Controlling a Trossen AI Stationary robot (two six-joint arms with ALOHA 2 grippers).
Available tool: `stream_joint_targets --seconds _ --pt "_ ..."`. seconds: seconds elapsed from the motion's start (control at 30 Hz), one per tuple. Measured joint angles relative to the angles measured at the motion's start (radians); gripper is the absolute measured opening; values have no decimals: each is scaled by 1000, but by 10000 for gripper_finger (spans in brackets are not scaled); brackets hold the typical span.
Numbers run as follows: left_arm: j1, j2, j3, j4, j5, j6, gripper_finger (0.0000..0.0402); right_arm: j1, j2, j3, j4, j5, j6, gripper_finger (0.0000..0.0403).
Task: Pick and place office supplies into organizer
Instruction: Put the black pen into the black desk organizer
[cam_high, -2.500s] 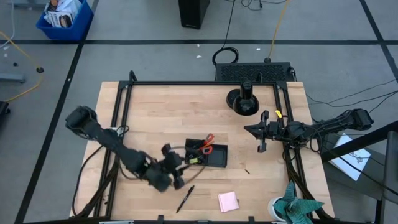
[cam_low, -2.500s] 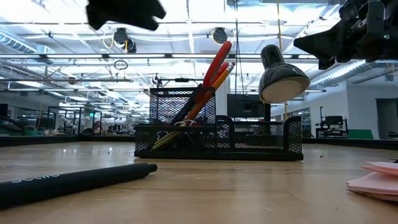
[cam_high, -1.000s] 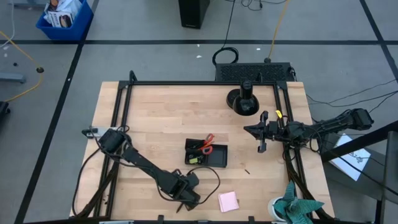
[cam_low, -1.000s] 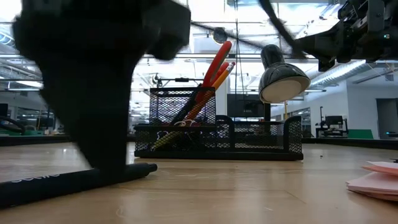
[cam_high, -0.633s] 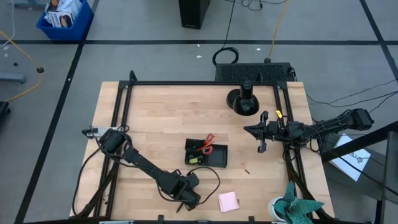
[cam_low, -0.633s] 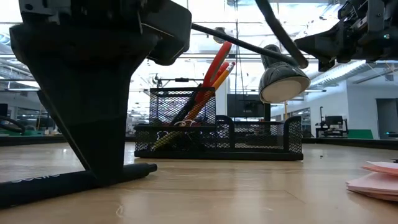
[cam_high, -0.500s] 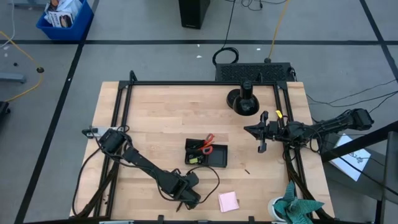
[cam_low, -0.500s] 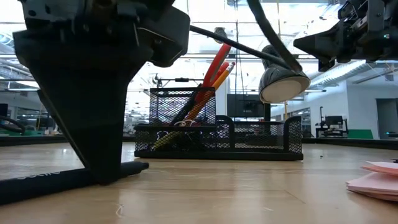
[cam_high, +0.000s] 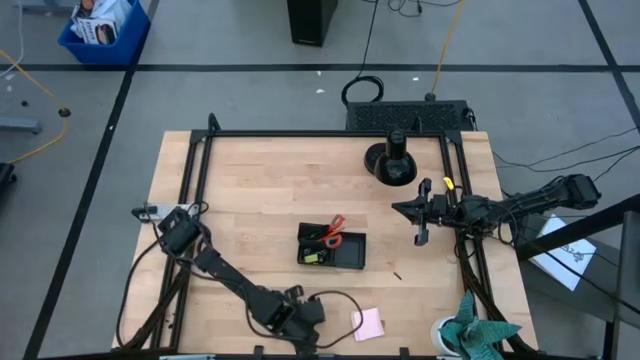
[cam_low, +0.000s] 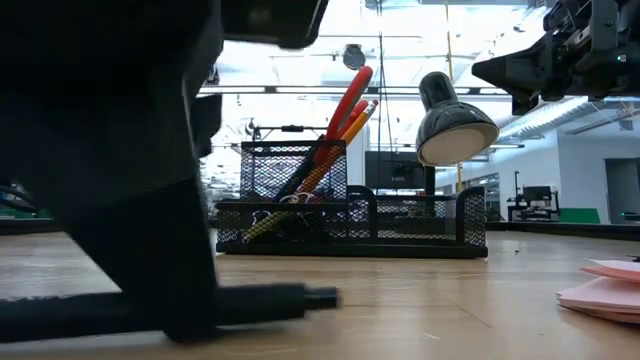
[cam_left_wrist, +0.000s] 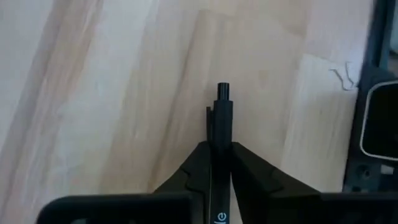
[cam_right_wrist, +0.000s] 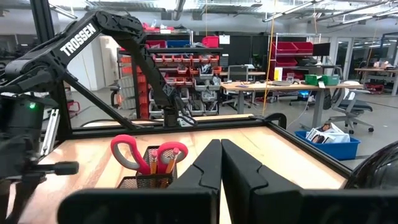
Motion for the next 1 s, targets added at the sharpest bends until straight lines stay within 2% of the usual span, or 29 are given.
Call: stream_joint_targets --seconds 0.2,0.33,0.57,0.63,0.77,0.87,1.0 --pt "-24 -51 -7 -1 -143 111 31 0 0 0 0 0 0 2" --pt "-30 -131 -3 -31 -326 178 12 0 0 0 0 0 0 2" --pt "-41 -280 -5 -11 -656 497 21 0 0 0 0 0 0 2" --pt "-39 -332 -28 8 -702 570 20 0 0 0 0 -1 1 2" --pt "-33 -471 -117 37 -769 622 12 2 0 0 0 -7 1 2" --pt "-35 -587 -262 185 -791 685 13 2 0 0 1 -26 0 2" --pt "-24 -724 -514 613 -740 887 18 2 0 0 3 -26 -1 2"
